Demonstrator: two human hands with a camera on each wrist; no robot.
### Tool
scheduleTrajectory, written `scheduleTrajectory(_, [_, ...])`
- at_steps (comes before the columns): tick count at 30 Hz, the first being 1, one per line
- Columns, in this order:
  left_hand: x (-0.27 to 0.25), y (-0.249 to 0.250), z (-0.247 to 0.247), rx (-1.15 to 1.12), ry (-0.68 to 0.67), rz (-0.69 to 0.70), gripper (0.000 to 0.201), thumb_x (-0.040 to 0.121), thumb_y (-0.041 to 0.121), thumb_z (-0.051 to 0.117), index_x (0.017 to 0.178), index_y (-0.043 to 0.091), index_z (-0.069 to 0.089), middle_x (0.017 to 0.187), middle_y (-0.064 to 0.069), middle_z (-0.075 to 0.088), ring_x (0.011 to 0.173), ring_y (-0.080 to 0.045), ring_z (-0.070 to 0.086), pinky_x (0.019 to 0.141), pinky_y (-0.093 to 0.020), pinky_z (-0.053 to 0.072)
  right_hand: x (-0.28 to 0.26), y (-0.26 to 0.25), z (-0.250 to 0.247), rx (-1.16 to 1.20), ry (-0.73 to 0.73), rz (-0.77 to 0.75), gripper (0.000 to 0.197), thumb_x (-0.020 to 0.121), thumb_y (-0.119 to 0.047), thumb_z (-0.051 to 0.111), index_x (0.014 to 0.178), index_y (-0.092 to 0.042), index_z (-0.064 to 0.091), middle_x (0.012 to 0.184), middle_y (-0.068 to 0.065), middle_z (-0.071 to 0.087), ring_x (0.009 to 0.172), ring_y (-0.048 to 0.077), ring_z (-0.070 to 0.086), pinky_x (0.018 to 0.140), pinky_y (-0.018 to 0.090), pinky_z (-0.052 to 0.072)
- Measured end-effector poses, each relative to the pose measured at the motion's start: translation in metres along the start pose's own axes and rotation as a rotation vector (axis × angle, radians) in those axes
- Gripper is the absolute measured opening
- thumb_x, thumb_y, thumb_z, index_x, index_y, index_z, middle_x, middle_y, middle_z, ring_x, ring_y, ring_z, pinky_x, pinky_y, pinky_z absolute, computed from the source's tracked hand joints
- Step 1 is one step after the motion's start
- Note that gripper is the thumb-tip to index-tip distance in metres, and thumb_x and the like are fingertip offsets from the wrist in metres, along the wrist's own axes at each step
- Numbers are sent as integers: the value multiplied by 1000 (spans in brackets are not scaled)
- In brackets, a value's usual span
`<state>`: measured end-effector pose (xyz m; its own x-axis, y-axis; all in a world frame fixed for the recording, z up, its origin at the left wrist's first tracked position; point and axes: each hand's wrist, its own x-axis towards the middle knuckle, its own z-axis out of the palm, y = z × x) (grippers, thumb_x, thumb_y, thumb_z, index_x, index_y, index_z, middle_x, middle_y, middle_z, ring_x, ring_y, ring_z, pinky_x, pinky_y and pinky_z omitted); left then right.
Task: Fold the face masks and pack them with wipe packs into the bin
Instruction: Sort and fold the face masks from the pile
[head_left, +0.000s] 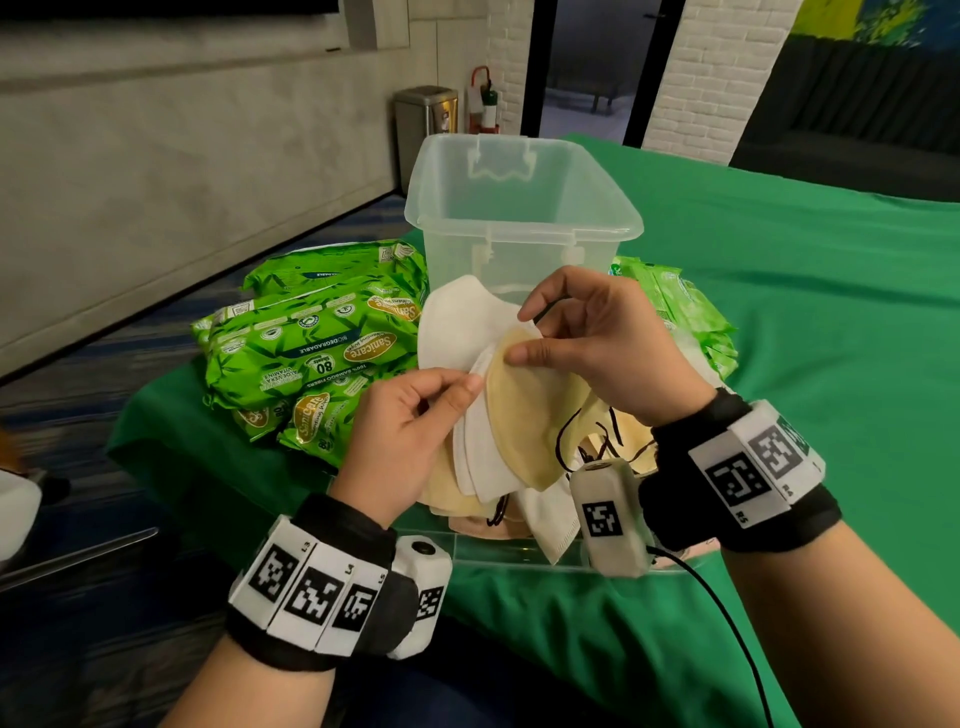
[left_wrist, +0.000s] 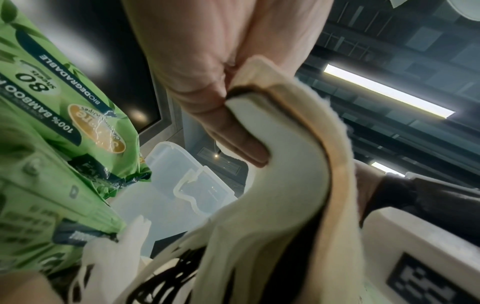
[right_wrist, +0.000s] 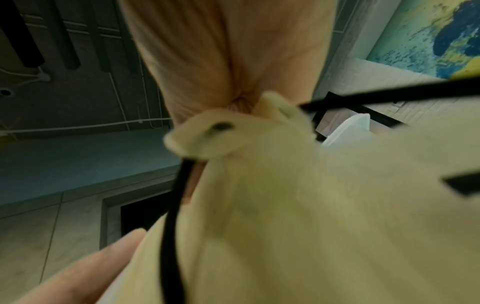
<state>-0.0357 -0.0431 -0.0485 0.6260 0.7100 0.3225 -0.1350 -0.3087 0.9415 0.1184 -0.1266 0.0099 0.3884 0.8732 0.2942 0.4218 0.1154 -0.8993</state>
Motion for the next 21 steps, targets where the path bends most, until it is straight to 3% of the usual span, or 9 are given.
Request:
scheduleTrajectory(4, [-1,2,-1,32,1,11,11,74,38,63,68,40,71,73,18,70,75,-2,62,74,-21,50,1,-1,0,-9,-13,-18,28,66,-1,78,74,-18,59,55,5,50,47,7,42,51,21,35])
scheduleTrajectory(7, [-2,1,-1,48,14,21,15,66,53,65,75,44,72,76,-4,71,72,-25,61,75,-39,52,1,0,1,-11,-17,-9,26,67,1,78,79,-16,62,50,-5,48,42,1,39,47,13,33])
scheduleTrajectory(9, [-3,0,0,40,13,21,19,65,54,64,76,42,73,79,-14,69,76,-36,61,76,-46,51,0,0,2,-11,-19,-3,24,68,1,77,82,-14,64,50,-5,47,42,1,38,47,12,32])
scheduleTrajectory(12, [-2,0,1,25,45,6,9,69,42,68,73,36,72,82,-16,70,78,-29,62,80,-46,51,-1,1,4,-7,-27,-9,20,69,-2,77,79,-16,65,53,8,46,46,6,38,50,18,33])
scheduleTrajectory(14, [-2,-2,1,10,56,-5,9,72,36,65,78,32,70,84,-15,71,82,-28,64,81,-43,52,-1,3,6,11,-26,-15,17,70,-6,77,76,-17,65,55,19,46,51,19,38,54,27,33])
scheduleTrajectory(16, [-2,-4,2,-9,64,-9,9,73,37,68,79,31,70,83,-4,73,82,-20,65,79,-36,53,-2,5,8,15,-10,-24,13,72,-11,76,72,-20,66,58,25,49,55,22,38,56,31,31])
scheduleTrajectory(19, [-1,-7,2,-14,86,-3,7,76,38,69,80,32,71,80,12,72,83,-7,66,79,-24,52,-1,6,8,-1,31,-51,15,68,-12,77,67,-26,70,69,27,59,63,23,47,62,33,39])
scheduleTrajectory(21, [-1,-8,1,-26,106,3,6,76,36,68,79,32,70,77,19,71,81,0,65,78,-17,50,-3,6,5,-13,34,-80,20,67,-7,78,69,-26,71,74,18,62,76,18,53,69,30,44])
